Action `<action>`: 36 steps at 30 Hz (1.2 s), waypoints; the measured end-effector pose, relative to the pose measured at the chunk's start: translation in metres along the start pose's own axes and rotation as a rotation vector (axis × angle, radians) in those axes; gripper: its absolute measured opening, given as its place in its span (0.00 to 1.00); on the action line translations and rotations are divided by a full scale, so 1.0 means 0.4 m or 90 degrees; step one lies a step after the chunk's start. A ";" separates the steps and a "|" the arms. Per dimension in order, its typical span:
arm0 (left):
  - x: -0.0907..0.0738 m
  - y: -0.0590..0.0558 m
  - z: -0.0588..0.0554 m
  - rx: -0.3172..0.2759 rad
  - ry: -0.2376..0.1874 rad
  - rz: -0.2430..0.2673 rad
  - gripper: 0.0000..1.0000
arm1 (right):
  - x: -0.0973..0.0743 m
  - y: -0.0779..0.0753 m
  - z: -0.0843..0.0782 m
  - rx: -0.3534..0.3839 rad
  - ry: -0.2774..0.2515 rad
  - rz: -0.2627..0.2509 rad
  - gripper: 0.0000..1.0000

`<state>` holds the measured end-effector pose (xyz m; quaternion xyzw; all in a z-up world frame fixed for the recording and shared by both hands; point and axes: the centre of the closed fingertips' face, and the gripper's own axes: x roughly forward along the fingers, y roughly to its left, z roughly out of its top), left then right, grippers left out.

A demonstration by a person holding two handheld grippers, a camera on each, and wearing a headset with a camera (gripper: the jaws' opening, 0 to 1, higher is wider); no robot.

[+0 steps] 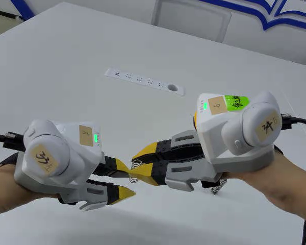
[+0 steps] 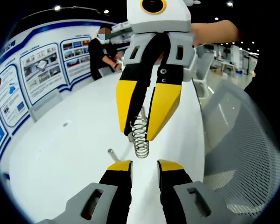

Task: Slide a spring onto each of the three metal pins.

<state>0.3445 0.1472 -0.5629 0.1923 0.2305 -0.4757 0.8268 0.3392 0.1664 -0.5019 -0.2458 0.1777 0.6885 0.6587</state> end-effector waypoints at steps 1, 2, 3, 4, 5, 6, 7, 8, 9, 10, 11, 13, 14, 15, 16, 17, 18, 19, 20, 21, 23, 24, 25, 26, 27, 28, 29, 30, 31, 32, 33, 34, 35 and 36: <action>-0.001 -0.001 -0.007 -0.008 0.005 -0.004 0.25 | -0.001 -0.003 -0.001 0.000 0.000 -0.002 0.10; -0.001 -0.002 -0.014 -0.013 0.010 -0.005 0.28 | -0.002 -0.009 -0.009 -0.007 0.007 -0.003 0.10; -0.002 -0.004 -0.016 -0.012 0.009 -0.005 0.30 | -0.004 -0.015 -0.019 -0.012 0.016 -0.006 0.10; -0.006 -0.002 -0.015 -0.003 0.004 0.005 0.31 | -0.007 -0.025 -0.033 -0.010 0.027 -0.011 0.11; -0.009 0.000 -0.014 -0.002 0.000 0.011 0.33 | -0.009 -0.032 -0.042 -0.008 0.032 -0.016 0.11; -0.011 0.002 -0.013 -0.008 -0.005 0.013 0.35 | -0.012 -0.043 -0.051 -0.003 0.035 -0.024 0.11; -0.014 0.007 -0.014 -0.024 -0.010 0.018 0.37 | -0.016 -0.059 -0.062 0.009 0.035 -0.038 0.11; -0.015 0.011 -0.016 -0.033 -0.013 0.021 0.39 | -0.018 -0.068 -0.068 0.016 0.034 -0.044 0.11; -0.017 0.020 -0.021 -0.040 -0.011 0.028 0.41 | -0.020 -0.084 -0.077 0.027 0.033 -0.060 0.11; -0.017 0.024 -0.024 -0.042 -0.009 0.031 0.43 | -0.021 -0.100 -0.084 0.025 0.035 -0.078 0.11; -0.019 0.027 -0.028 -0.043 -0.006 0.034 0.44 | -0.023 -0.114 -0.092 0.027 0.039 -0.092 0.11; -0.022 0.032 -0.030 -0.046 -0.004 0.036 0.46 | -0.019 -0.136 -0.105 0.060 0.032 -0.110 0.11; -0.025 0.033 -0.031 -0.051 -0.002 0.034 0.48 | -0.017 -0.152 -0.112 0.067 0.029 -0.119 0.11; -0.027 0.035 -0.032 -0.053 -0.001 0.035 0.49 | -0.016 -0.161 -0.119 0.075 0.031 -0.123 0.11; -0.029 0.037 -0.032 -0.054 0.000 0.038 0.50 | -0.014 -0.169 -0.124 0.086 0.032 -0.128 0.11; -0.033 0.041 -0.032 -0.056 -0.002 0.044 0.52 | -0.011 -0.177 -0.128 0.090 0.032 -0.127 0.11; -0.035 0.044 -0.033 -0.060 -0.003 0.047 0.53 | -0.009 -0.182 -0.129 0.090 0.031 -0.128 0.11; -0.039 0.048 -0.034 -0.068 -0.006 0.052 0.54 | -0.005 -0.189 -0.129 0.094 0.028 -0.131 0.11; -0.040 0.050 -0.036 -0.073 -0.008 0.055 0.56 | -0.001 -0.191 -0.130 0.095 0.028 -0.130 0.11; -0.042 0.053 -0.039 -0.076 -0.008 0.059 0.57 | 0.003 -0.193 -0.131 0.095 0.028 -0.129 0.11; -0.044 0.058 -0.048 -0.082 -0.003 0.069 0.59 | 0.014 -0.198 -0.128 0.102 0.021 -0.127 0.11; -0.046 0.059 -0.053 -0.081 0.000 0.072 0.59 | 0.021 -0.202 -0.127 0.107 0.017 -0.128 0.11; -0.047 0.059 -0.055 -0.081 0.001 0.074 0.59 | 0.026 -0.206 -0.127 0.110 0.016 -0.130 0.11; -0.048 0.059 -0.057 -0.082 0.003 0.076 0.60 | 0.031 -0.209 -0.129 0.109 0.016 -0.132 0.11; -0.049 0.058 -0.060 -0.085 0.004 0.078 0.61 | 0.039 -0.216 -0.132 0.111 0.017 -0.137 0.11; -0.050 0.058 -0.061 -0.087 0.005 0.079 0.63 | 0.044 -0.220 -0.134 0.116 0.018 -0.138 0.11; -0.051 0.060 -0.064 -0.089 0.006 0.084 0.64 | 0.049 -0.227 -0.137 0.128 0.017 -0.145 0.11; -0.052 0.063 -0.066 -0.090 0.008 0.088 0.66 | 0.053 -0.230 -0.138 0.137 0.014 -0.146 0.11; -0.053 0.067 -0.067 -0.092 0.009 0.094 0.68 | 0.058 -0.232 -0.139 0.141 0.012 -0.145 0.11; -0.054 0.073 -0.069 -0.092 0.011 0.100 0.71 | 0.064 -0.235 -0.144 0.140 0.014 -0.145 0.11; -0.054 0.075 -0.070 -0.092 0.012 0.102 0.73 | 0.067 -0.239 -0.150 0.140 0.020 -0.148 0.11; -0.055 0.078 -0.069 -0.093 0.013 0.103 0.74 | 0.071 -0.243 -0.159 0.149 0.028 -0.150 0.11; -0.056 0.078 -0.068 -0.095 0.012 0.102 0.74 | 0.072 -0.244 -0.162 0.151 0.029 -0.150 0.11; -0.056 0.078 -0.066 -0.095 0.010 0.100 0.74 | 0.073 -0.245 -0.165 0.156 0.029 -0.150 0.11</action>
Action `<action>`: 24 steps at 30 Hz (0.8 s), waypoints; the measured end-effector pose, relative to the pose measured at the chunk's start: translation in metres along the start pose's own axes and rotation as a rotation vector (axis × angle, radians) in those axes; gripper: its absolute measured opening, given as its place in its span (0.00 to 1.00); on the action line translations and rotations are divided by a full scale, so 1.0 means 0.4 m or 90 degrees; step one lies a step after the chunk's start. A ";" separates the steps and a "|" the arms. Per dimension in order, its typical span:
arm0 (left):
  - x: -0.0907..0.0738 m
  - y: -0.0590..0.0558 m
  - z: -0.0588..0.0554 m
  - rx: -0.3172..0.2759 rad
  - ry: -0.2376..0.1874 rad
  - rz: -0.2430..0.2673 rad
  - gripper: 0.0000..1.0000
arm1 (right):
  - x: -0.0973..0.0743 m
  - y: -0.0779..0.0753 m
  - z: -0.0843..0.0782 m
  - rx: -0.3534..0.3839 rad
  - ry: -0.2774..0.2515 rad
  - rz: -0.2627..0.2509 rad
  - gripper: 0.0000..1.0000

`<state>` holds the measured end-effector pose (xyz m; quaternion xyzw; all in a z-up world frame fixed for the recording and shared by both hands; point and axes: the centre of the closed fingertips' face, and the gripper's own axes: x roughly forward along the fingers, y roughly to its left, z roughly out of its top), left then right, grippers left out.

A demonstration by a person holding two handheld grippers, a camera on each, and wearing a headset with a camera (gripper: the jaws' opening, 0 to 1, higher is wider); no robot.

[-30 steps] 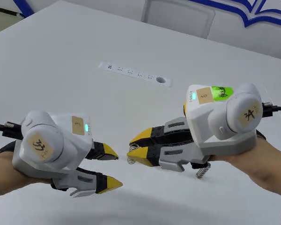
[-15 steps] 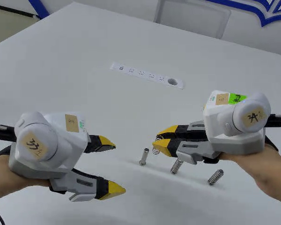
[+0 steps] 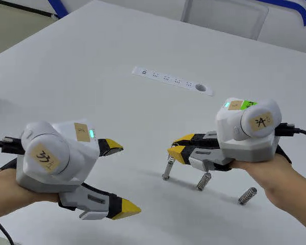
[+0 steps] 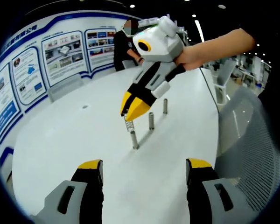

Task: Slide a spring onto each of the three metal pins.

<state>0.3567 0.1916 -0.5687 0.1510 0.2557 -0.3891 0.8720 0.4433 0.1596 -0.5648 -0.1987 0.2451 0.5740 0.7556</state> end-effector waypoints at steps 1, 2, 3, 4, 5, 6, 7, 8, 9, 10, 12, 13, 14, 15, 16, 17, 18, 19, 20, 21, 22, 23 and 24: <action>0.000 -0.003 0.004 -0.003 -0.004 -0.004 0.75 | 0.001 -0.001 -0.002 0.005 0.000 0.000 0.11; 0.001 -0.005 0.005 -0.004 -0.005 -0.008 0.75 | 0.001 -0.002 -0.006 0.004 0.004 0.001 0.11; 0.003 -0.006 0.004 -0.004 -0.004 -0.010 0.76 | 0.002 -0.004 -0.012 0.010 0.008 -0.002 0.11; 0.005 -0.006 0.003 -0.003 -0.002 -0.010 0.77 | 0.002 -0.004 -0.013 0.013 0.007 -0.001 0.11; 0.007 -0.006 0.000 -0.002 0.001 -0.009 0.78 | 0.002 -0.001 -0.009 0.018 -0.002 0.004 0.11; 0.010 -0.007 -0.003 0.000 0.005 -0.009 0.78 | 0.002 0.001 -0.008 0.035 -0.005 0.007 0.11; 0.012 -0.007 -0.005 0.001 0.006 -0.010 0.78 | 0.002 0.000 -0.008 0.031 -0.005 0.005 0.11; 0.013 -0.009 -0.007 0.001 0.008 -0.012 0.78 | 0.005 -0.001 -0.012 0.026 -0.001 0.004 0.11; 0.013 -0.010 -0.008 0.001 0.009 -0.014 0.78 | 0.007 0.000 -0.013 0.025 0.001 0.004 0.11; 0.013 -0.010 -0.007 0.001 0.008 -0.015 0.79 | 0.009 0.001 -0.016 0.026 0.004 0.004 0.11; 0.013 -0.009 -0.007 0.002 0.008 -0.014 0.79 | 0.012 0.005 -0.019 0.029 0.005 0.007 0.11; 0.013 -0.007 -0.009 0.001 0.010 -0.013 0.79 | 0.014 0.007 -0.020 0.026 0.006 0.008 0.11; 0.012 -0.005 -0.010 0.000 0.010 -0.011 0.79 | 0.016 0.006 -0.023 0.025 0.008 0.006 0.11; 0.011 -0.003 -0.012 -0.001 0.010 -0.010 0.79 | 0.017 0.006 -0.027 0.021 0.011 0.006 0.11; 0.009 -0.001 -0.013 -0.003 0.010 -0.009 0.79 | 0.022 0.006 -0.034 0.017 0.015 0.006 0.11; 0.008 0.000 -0.014 -0.005 0.008 -0.009 0.79 | 0.025 0.005 -0.038 0.013 0.017 0.005 0.11; 0.008 -0.001 -0.017 -0.009 0.008 -0.011 0.79 | 0.031 0.006 -0.047 0.008 0.025 0.010 0.11; 0.008 -0.002 -0.020 -0.010 0.011 -0.012 0.79 | 0.034 0.006 -0.051 0.008 0.028 0.010 0.11; 0.007 -0.003 -0.023 -0.011 0.014 -0.012 0.79 | 0.039 0.006 -0.056 0.007 0.031 0.011 0.11; 0.006 -0.005 -0.027 -0.008 0.018 -0.012 0.79 | 0.044 0.008 -0.061 0.006 0.036 0.012 0.11; 0.005 -0.005 -0.027 -0.006 0.019 -0.012 0.79 | 0.048 0.009 -0.065 0.006 0.038 0.013 0.11; 0.004 -0.007 -0.027 -0.006 0.020 -0.014 0.79 | 0.055 0.011 -0.071 0.007 0.041 0.012 0.11; 0.004 -0.008 -0.027 -0.006 0.020 -0.014 0.79 | 0.059 0.013 -0.077 0.004 0.046 0.011 0.11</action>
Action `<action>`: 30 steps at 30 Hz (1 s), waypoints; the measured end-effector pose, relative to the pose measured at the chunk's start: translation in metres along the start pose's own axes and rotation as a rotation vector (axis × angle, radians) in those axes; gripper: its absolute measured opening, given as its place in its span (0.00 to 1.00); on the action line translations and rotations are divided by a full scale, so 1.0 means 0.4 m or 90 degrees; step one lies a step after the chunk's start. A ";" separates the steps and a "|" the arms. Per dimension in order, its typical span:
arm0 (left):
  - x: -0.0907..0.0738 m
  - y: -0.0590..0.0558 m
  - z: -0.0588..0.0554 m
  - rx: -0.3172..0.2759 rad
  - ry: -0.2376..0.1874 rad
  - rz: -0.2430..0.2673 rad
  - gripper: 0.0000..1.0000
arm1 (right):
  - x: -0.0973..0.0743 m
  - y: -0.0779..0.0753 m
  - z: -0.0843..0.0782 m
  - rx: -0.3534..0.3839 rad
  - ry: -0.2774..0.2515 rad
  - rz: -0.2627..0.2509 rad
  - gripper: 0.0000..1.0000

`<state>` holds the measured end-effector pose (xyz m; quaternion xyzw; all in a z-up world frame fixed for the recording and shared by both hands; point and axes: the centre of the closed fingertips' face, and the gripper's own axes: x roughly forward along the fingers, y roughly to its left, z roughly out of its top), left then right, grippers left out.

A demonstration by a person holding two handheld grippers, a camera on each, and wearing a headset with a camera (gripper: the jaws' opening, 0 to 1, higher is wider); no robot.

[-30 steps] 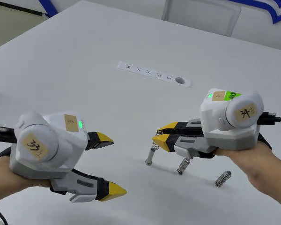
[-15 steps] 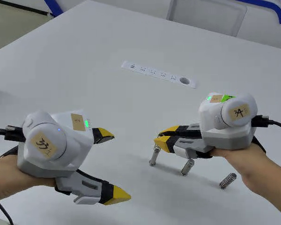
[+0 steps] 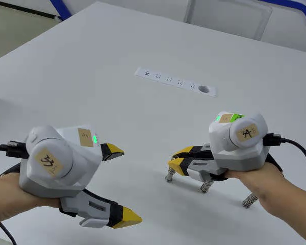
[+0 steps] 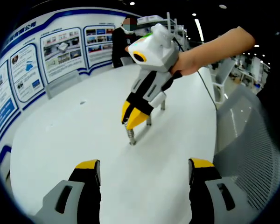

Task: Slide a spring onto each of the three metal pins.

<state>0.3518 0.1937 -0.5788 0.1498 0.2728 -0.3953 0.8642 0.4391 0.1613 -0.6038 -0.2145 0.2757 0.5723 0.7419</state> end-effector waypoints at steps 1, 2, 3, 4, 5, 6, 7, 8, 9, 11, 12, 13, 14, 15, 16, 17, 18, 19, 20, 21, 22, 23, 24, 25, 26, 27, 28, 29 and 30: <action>0.000 0.000 0.000 0.001 0.001 -0.001 0.79 | 0.005 0.001 -0.008 -0.007 0.007 -0.002 0.11; 0.000 0.001 -0.002 0.002 0.004 0.000 0.79 | 0.013 0.002 -0.019 -0.006 0.016 -0.006 0.11; 0.000 0.002 -0.003 0.002 0.005 0.000 0.79 | 0.017 0.003 -0.023 -0.002 0.018 -0.007 0.11; 0.000 0.003 -0.002 0.000 0.005 0.000 0.79 | 0.022 0.006 -0.028 -0.004 0.019 -0.008 0.11; 0.000 0.003 -0.002 -0.001 0.004 0.000 0.79 | 0.023 0.007 -0.032 -0.003 0.021 -0.008 0.11; 0.000 0.003 -0.001 -0.001 0.003 0.001 0.79 | 0.023 0.009 -0.037 -0.002 0.025 -0.009 0.11; 0.001 0.002 0.000 -0.003 0.002 0.000 0.79 | 0.024 0.010 -0.042 -0.005 0.029 -0.011 0.11; 0.001 0.001 0.000 -0.003 0.002 -0.001 0.79 | 0.027 0.011 -0.046 -0.009 0.033 -0.009 0.11; 0.002 -0.001 -0.003 -0.001 0.006 -0.003 0.79 | 0.027 0.011 -0.054 -0.024 0.043 -0.008 0.11; 0.004 -0.005 -0.005 0.002 0.010 -0.005 0.79 | 0.026 0.009 -0.055 -0.021 0.042 -0.011 0.11; 0.005 -0.007 -0.006 0.003 0.011 -0.007 0.79 | 0.026 0.010 -0.054 -0.018 0.041 -0.007 0.11; 0.005 -0.010 -0.006 0.002 0.011 -0.009 0.79 | 0.026 0.009 -0.055 -0.019 0.042 -0.008 0.11; 0.007 -0.011 -0.008 0.002 0.014 -0.012 0.79 | 0.025 0.005 -0.055 -0.021 0.044 -0.016 0.11; 0.009 -0.012 -0.010 0.004 0.017 -0.012 0.79 | 0.025 0.004 -0.056 -0.023 0.045 -0.018 0.12; 0.009 -0.012 -0.011 0.006 0.018 -0.012 0.79 | 0.026 0.006 -0.056 -0.025 0.046 -0.017 0.12; 0.010 -0.013 -0.011 0.007 0.019 -0.012 0.79 | 0.026 0.009 -0.059 -0.024 0.049 -0.014 0.12; 0.010 -0.014 -0.010 0.005 0.018 -0.013 0.79 | 0.028 0.012 -0.061 -0.021 0.052 -0.010 0.13; 0.010 -0.016 -0.009 0.003 0.016 -0.014 0.79 | 0.029 0.016 -0.063 -0.019 0.053 -0.006 0.15; 0.010 -0.016 -0.008 0.002 0.015 -0.014 0.79 | 0.030 0.017 -0.063 -0.019 0.054 -0.006 0.17; 0.010 -0.017 -0.008 0.002 0.015 -0.014 0.79 | 0.030 0.018 -0.064 -0.019 0.055 -0.007 0.18; 0.009 -0.018 -0.008 0.001 0.015 -0.015 0.79 | 0.030 0.017 -0.061 -0.022 0.052 -0.009 0.18; 0.008 -0.020 -0.007 0.000 0.015 -0.017 0.79 | 0.029 0.016 -0.056 -0.026 0.046 -0.013 0.18; 0.007 -0.023 -0.005 -0.003 0.011 -0.020 0.80 | 0.026 0.012 -0.047 -0.028 0.037 -0.019 0.18; 0.005 -0.024 -0.004 -0.005 0.009 -0.021 0.80 | 0.022 0.010 -0.042 -0.022 0.032 -0.020 0.18; 0.005 -0.024 -0.003 -0.005 0.009 -0.021 0.80 | 0.018 0.011 -0.035 -0.014 0.026 -0.020 0.18; 0.003 -0.023 -0.003 -0.004 0.010 -0.019 0.80 | 0.011 0.012 -0.023 -0.005 0.012 -0.019 0.18; 0.003 -0.021 -0.004 -0.002 0.012 -0.017 0.80 | 0.006 0.012 -0.016 -0.002 0.005 -0.019 0.18; 0.002 -0.019 -0.003 -0.001 0.012 -0.014 0.80 | -0.005 0.011 -0.008 -0.004 -0.001 -0.018 0.18; 0.002 -0.017 -0.001 -0.002 0.010 -0.013 0.80 | -0.012 0.008 -0.003 -0.007 -0.005 -0.020 0.18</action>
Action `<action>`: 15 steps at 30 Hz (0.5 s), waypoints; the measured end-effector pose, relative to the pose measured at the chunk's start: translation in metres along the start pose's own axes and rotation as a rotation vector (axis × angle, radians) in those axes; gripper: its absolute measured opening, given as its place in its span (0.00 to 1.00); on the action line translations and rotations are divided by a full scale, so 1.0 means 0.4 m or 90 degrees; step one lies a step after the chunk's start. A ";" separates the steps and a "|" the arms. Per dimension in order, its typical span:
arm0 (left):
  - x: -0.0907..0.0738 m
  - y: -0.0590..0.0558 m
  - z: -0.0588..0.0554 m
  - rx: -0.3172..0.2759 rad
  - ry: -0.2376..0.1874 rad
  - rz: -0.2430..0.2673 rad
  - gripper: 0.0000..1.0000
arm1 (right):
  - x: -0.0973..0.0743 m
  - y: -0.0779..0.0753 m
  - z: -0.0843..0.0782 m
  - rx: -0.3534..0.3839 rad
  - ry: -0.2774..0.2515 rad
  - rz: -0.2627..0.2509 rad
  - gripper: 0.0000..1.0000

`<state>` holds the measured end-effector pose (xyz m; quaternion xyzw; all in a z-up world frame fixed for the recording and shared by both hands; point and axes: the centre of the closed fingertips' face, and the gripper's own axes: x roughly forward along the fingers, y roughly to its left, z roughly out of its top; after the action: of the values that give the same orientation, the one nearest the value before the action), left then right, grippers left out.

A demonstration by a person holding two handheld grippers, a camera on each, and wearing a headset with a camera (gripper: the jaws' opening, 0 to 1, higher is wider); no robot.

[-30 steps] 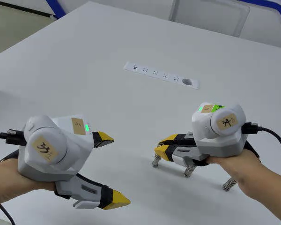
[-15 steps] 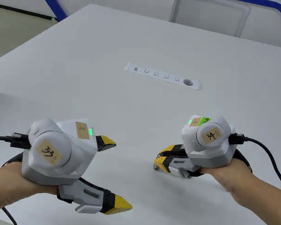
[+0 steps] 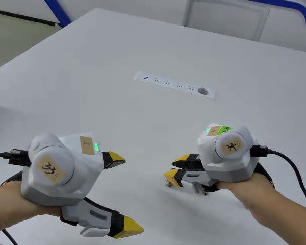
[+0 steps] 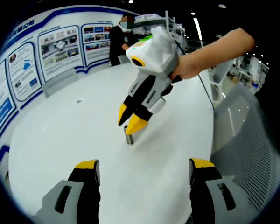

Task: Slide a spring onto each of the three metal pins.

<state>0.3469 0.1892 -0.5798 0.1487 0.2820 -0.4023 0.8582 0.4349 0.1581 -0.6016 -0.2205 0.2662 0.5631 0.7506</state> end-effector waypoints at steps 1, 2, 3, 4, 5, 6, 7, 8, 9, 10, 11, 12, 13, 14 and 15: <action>0.000 0.002 0.003 -0.004 -0.004 0.001 0.80 | -0.009 -0.006 0.007 -0.007 -0.005 -0.004 0.18; 0.000 0.003 0.008 -0.010 -0.010 0.000 0.80 | -0.023 -0.017 0.016 -0.011 -0.011 -0.011 0.19; 0.000 0.004 0.010 -0.012 -0.011 0.000 0.80 | -0.034 -0.024 0.021 -0.007 -0.016 -0.014 0.19; 0.001 0.005 0.013 -0.010 -0.011 0.001 0.80 | -0.051 -0.030 0.029 0.006 -0.026 -0.012 0.20; 0.001 0.005 0.015 -0.008 -0.011 0.001 0.80 | -0.064 -0.033 0.031 0.009 -0.030 -0.010 0.20; 0.001 0.006 0.019 -0.006 -0.011 0.001 0.80 | -0.075 -0.038 0.030 0.008 -0.032 -0.011 0.20; 0.002 0.006 0.025 -0.004 -0.013 0.000 0.80 | -0.093 -0.044 0.026 0.003 -0.031 -0.016 0.21; 0.003 0.006 0.029 -0.003 -0.015 -0.001 0.80 | -0.103 -0.049 0.023 0.001 -0.029 -0.020 0.21; 0.004 0.006 0.038 -0.001 -0.020 -0.001 0.80 | -0.121 -0.055 0.017 -0.001 -0.027 -0.025 0.21; 0.005 0.006 0.043 0.000 -0.022 -0.002 0.80 | -0.133 -0.059 0.013 -0.001 -0.026 -0.028 0.21; 0.007 0.006 0.051 0.002 -0.026 -0.004 0.80 | -0.150 -0.066 0.007 0.003 -0.026 -0.031 0.22; 0.009 0.006 0.056 0.006 -0.027 -0.006 0.80 | -0.162 -0.069 0.003 0.005 -0.026 -0.032 0.22; 0.010 0.007 0.061 0.011 -0.028 -0.008 0.81 | -0.174 -0.071 -0.001 0.003 -0.024 -0.032 0.22; 0.011 0.010 0.067 0.019 -0.027 -0.012 0.81 | -0.194 -0.075 -0.007 -0.003 -0.022 -0.035 0.22; 0.011 0.012 0.071 0.025 -0.025 -0.014 0.81 | -0.208 -0.077 -0.011 -0.006 -0.021 -0.036 0.22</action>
<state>0.3633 0.1760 -0.5595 0.1548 0.2588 -0.4200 0.8560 0.4453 0.0866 -0.5502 -0.2222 0.2450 0.5463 0.7696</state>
